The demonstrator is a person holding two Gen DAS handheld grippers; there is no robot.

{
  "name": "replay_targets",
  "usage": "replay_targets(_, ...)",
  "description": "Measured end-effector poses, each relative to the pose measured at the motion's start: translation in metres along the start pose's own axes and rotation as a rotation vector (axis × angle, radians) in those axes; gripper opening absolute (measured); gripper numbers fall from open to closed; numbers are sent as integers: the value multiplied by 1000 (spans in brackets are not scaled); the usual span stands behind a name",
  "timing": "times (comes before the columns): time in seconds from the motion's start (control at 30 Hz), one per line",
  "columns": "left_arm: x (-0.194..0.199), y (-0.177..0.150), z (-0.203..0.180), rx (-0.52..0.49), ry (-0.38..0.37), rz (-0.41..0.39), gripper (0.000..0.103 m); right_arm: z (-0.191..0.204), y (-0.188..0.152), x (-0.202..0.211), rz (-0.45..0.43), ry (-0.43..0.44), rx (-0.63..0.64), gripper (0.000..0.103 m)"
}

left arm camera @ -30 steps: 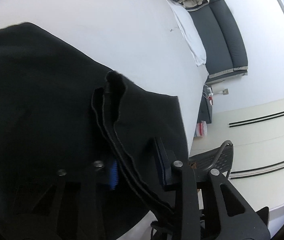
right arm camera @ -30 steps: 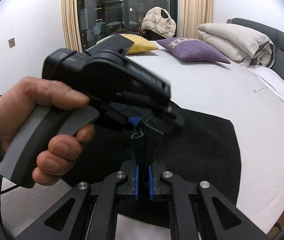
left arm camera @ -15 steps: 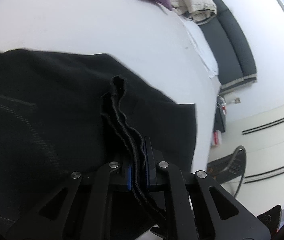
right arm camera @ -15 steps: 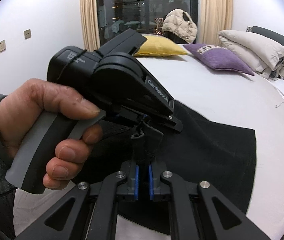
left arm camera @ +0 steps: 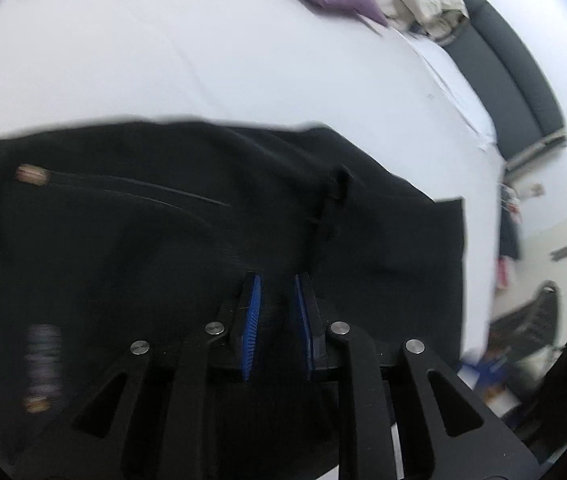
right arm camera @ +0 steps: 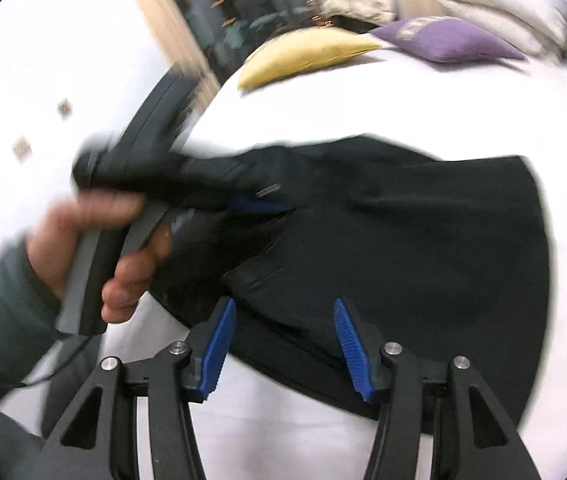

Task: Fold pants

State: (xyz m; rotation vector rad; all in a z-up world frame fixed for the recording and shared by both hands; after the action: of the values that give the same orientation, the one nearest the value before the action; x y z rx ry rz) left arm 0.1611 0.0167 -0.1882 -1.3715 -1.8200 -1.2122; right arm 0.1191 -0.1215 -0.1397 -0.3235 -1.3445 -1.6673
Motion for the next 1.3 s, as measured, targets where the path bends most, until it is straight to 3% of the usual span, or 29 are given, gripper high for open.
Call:
replay_targets(0.1,18,6,-32,-41,-92,-59,17,-58,31,26,-101,-9,-163,55)
replay_targets(0.17,18,4,-61,-107,-173,-59,17,-87,48,25,-125,45,-255,55)
replay_targets(0.23,3,-6,-88,-173,-236,-24,17,-107,62,9,-118,154,-336,55)
replay_targets(0.33,-35,-31,-93,-204,-180,60,17,-131,69,-28,-60,207,-400,55)
replay_targets(0.4,-50,-56,-84,-201,-162,104,17,-167,62,-55,-6,131,-452,53)
replay_targets(0.5,-44,-78,-64,-183,-207,77,17,-196,58,-67,-40,147,-510,26)
replay_targets(0.53,-41,-82,-58,-168,-222,76,17,-205,60,-66,-56,138,-532,20)
replay_targets(0.6,-36,-91,-48,-150,-244,72,16,-213,64,-62,-63,113,-570,21)
replay_targets(0.67,-32,-101,-45,-148,-244,61,16,-207,66,-47,-57,102,-566,30)
replay_targets(0.73,-37,-106,-47,-146,-237,55,17,-177,69,-26,-76,206,-523,30)
replay_targets(0.77,-35,-110,-43,-146,-236,53,17,-159,65,-18,-81,276,-502,36)
replay_targets(0.83,-33,-113,-41,-137,-243,48,16,-126,44,-4,-53,365,-463,48)
replay_targets(0.9,-31,-117,-40,-125,-255,44,16,-105,13,-6,-1,397,-444,49)
replay_targets(0.93,-29,-118,-38,-121,-259,42,16,-102,-9,-16,54,385,-453,54)
replay_targets(0.97,-29,-121,-40,-119,-263,39,16,-108,-25,-25,97,349,-468,53)
replay_targets(1.0,-32,-122,-49,-120,-263,38,16,-117,-37,-30,100,331,-485,43)
replay_targets(1.03,-31,-120,-50,-123,-269,28,16,-128,-42,-27,78,312,-514,21)
replay_targets(1.07,-30,-113,-53,-120,-271,22,16,-130,-41,-22,79,305,-566,19)
replay_targets(1.1,-23,-110,-44,-111,-276,13,16,-132,-38,-15,71,303,-597,21)
replay_targets(1.13,-21,-110,-44,-104,-280,6,17,-128,-27,-7,44,307,-578,31)
replay_targets(1.2,-26,-122,-43,-97,-289,-13,17,-102,-2,17,-41,373,-472,43)
replay_targets(1.27,-20,-128,-32,-88,-291,-30,17,-81,12,15,-61,409,-436,76)
replay_targets(1.3,-16,-128,-30,-79,-285,-42,17,-78,10,7,-44,392,-440,84)
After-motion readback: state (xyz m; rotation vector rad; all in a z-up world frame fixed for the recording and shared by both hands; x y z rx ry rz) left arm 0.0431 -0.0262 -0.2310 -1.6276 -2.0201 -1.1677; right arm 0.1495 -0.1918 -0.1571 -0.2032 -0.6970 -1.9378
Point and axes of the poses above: each gripper's, at about its wrist camera, not at the fingertips, and x roughly against the way its jaws point, z to its left, y to its top, the point moved 9 cm from there along -x, roughly the way its jaws point, and after that the axes turned 3 degrees about x, right-handed, at the moved point
